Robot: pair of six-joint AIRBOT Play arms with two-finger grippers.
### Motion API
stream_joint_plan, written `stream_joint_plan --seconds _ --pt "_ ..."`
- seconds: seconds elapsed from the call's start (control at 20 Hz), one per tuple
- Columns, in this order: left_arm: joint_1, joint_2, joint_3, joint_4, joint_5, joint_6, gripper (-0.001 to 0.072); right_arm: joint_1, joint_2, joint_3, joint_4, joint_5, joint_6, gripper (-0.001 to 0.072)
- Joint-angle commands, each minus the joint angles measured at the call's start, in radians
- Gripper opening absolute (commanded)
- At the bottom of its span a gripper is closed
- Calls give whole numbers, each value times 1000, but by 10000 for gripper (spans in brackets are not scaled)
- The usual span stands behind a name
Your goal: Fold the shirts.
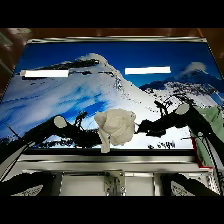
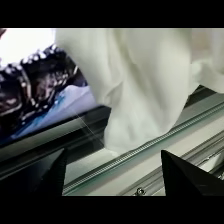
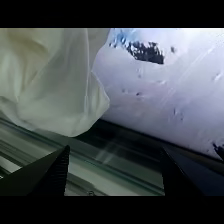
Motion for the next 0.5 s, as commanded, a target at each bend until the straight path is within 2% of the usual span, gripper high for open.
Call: stream_joint_plan --seconds 0.0,0.15,0.2,0.3,0.35,0.45 --pt "-117 -79 -5 -71 125 7 720 48 -41 0 35 -1 -3 679" --pt "-138 -143 34 -106 162 8 716 48 -41 0 68 2 -2 679" --pt "-142 -155 43 -137 177 8 655 48 -41 0 92 -3 2 679" --pt "-143 -164 53 -172 185 30 174 48 -41 0 143 -37 2 679" --pt "-142 -164 55 -172 182 53 65 48 -41 0 160 -60 2 679" --pt "-135 -162 56 -171 158 61 44 48 -41 0 177 -117 15 679"
